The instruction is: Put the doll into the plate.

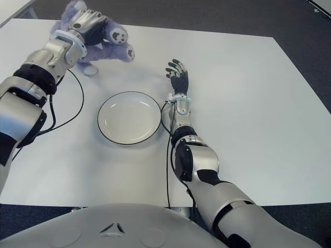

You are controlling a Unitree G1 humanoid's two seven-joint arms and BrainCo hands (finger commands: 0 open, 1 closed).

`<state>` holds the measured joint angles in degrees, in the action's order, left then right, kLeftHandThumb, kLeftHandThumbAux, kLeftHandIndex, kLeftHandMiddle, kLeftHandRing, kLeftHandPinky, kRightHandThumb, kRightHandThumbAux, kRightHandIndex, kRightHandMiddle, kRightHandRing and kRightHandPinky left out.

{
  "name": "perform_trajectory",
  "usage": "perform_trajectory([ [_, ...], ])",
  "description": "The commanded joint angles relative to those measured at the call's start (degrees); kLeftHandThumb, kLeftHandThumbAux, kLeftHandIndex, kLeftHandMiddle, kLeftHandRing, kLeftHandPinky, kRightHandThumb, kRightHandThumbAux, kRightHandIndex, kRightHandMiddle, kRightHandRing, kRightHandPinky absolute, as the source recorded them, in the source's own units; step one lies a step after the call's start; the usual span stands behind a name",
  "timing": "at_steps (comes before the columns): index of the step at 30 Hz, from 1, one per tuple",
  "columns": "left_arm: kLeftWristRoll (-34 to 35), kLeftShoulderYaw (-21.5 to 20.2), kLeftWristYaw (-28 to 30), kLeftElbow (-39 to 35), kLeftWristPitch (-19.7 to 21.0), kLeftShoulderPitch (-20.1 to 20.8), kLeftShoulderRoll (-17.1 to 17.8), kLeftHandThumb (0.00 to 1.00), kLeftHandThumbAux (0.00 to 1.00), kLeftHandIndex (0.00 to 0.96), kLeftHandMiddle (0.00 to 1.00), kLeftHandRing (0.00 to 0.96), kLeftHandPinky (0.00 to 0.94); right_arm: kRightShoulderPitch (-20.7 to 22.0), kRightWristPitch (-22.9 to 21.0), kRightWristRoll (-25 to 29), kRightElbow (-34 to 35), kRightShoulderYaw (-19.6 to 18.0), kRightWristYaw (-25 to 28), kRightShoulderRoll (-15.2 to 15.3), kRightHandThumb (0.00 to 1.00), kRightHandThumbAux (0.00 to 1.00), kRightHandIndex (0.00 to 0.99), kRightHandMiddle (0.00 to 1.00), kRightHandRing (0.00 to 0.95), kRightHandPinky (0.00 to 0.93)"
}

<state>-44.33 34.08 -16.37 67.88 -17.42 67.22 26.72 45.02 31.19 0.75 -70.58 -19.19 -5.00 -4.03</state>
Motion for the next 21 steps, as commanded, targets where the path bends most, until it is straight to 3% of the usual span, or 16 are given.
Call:
perform_trajectory([
  [1, 0.51, -0.97, 0.62, -0.38, -0.34, 2.58, -1.68, 0.949, 0.652, 0.382, 0.503, 0.529, 0.741, -11.71, -6.79, 1.77, -7.26, -1.82, -0.05, -3.07, 0.864, 0.845, 0.209, 0.28, 0.308, 0.314],
  [3, 0.47, -1.01, 0.03, -0.3, -0.93, 3.24, -2.0, 0.949, 0.652, 0.382, 0.502, 0.527, 0.657, -11.67, -6.94, 1.76, -7.28, -1.83, -0.17, -3.14, 0.864, 0.845, 0.213, 0.28, 0.306, 0.311],
  [5, 0.34, -0.94, -0.58, -0.08, -1.62, 3.76, -2.17, 0.95, 0.651, 0.383, 0.502, 0.526, 0.645, -11.65, -6.95, 1.74, -7.29, -1.82, -0.23, -3.18, 0.856, 0.846, 0.215, 0.282, 0.305, 0.312],
  [6, 0.27, -0.9, -0.79, 0.06, -1.9, 3.97, -2.25, 0.95, 0.651, 0.385, 0.503, 0.524, 0.546, -11.66, -6.89, 1.74, -7.29, -1.84, -0.21, -3.2, 0.856, 0.849, 0.222, 0.282, 0.311, 0.322],
  [7, 0.08, -0.75, -1.06, 0.28, -2.16, 4.38, -2.37, 0.95, 0.651, 0.385, 0.503, 0.523, 0.529, -11.65, -6.81, 1.75, -7.28, -1.85, -0.15, -3.23, 0.857, 0.849, 0.223, 0.282, 0.312, 0.323],
  [12, -0.61, -0.23, -1.66, 0.8, -2.66, 5.6, -2.64, 0.951, 0.65, 0.386, 0.504, 0.521, 0.582, -11.66, -6.63, 1.77, -7.27, -1.9, 0.12, -3.3, 0.877, 0.849, 0.231, 0.283, 0.317, 0.315],
  [14, -0.78, -0.1, -1.68, 0.68, -3.06, 6.21, -2.69, 0.994, 0.658, 0.391, 0.511, 0.514, 0.441, -11.65, -6.53, 1.82, -7.26, -1.95, 0.3, -3.35, 0.879, 0.85, 0.233, 0.28, 0.314, 0.317],
  [21, -1.5, 0.25, -2.83, 0.12, -3.75, 7.18, -2.71, 1.0, 0.655, 0.399, 0.517, 0.539, 0.442, -11.66, -6.39, 1.93, -7.25, -2.11, 0.52, -3.45, 0.879, 0.847, 0.232, 0.282, 0.325, 0.348],
])
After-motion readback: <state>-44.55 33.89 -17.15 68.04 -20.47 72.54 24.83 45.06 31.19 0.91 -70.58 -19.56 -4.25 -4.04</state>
